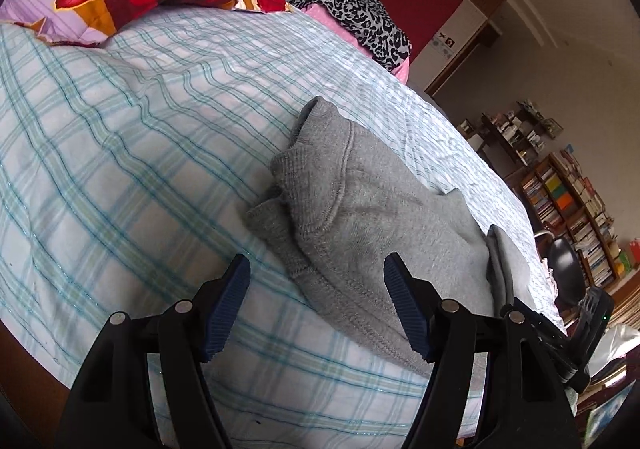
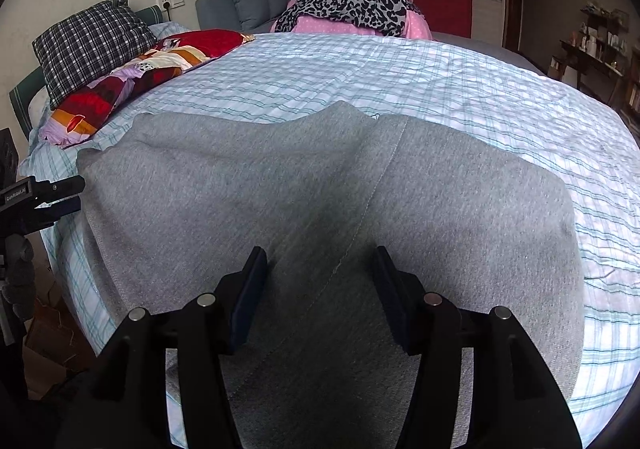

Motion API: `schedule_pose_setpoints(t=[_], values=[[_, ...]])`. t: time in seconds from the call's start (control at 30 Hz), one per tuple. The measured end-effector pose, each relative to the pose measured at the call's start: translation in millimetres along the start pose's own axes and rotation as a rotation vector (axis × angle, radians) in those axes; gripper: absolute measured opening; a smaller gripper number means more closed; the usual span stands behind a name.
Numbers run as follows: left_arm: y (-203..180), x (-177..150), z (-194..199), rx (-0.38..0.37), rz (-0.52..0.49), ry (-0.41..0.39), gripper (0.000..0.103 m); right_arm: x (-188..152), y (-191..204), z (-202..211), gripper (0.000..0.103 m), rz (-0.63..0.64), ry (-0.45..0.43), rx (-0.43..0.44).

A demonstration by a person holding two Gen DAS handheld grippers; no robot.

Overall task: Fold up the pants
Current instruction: 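Grasp the ribbed cuff end of the pants with the left gripper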

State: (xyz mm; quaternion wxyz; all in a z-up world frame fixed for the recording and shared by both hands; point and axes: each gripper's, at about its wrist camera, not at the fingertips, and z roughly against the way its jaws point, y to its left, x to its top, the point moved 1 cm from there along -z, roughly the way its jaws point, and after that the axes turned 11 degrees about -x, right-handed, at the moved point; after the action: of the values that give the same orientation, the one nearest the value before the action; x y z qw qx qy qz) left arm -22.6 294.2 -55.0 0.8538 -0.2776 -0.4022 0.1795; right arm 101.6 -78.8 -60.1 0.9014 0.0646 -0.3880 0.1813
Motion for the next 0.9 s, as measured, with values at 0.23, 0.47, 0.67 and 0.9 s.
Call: schedule_pose_setpoints(t=[0.23,0.47,0.67,0.9], values=[[9,11,-10,-0.098,0.110,-0.025,0.069,-3,-2,0,0.057,-0.014,-0.015,0.005],[7,18,-23,-0.107,0.170,-0.029,0.044,-5,-2,0,0.057,-0.021,-0.029,0.005],[-4,23,-23,-0.127,0.153,-0.051,0.025,-6,-3,1,0.057,-0.031,-0.037,0.008],[-47,35,-16,-0.137,0.017,-0.082,0.022,-8,-6,6,0.057,-0.054,-0.048,0.018]])
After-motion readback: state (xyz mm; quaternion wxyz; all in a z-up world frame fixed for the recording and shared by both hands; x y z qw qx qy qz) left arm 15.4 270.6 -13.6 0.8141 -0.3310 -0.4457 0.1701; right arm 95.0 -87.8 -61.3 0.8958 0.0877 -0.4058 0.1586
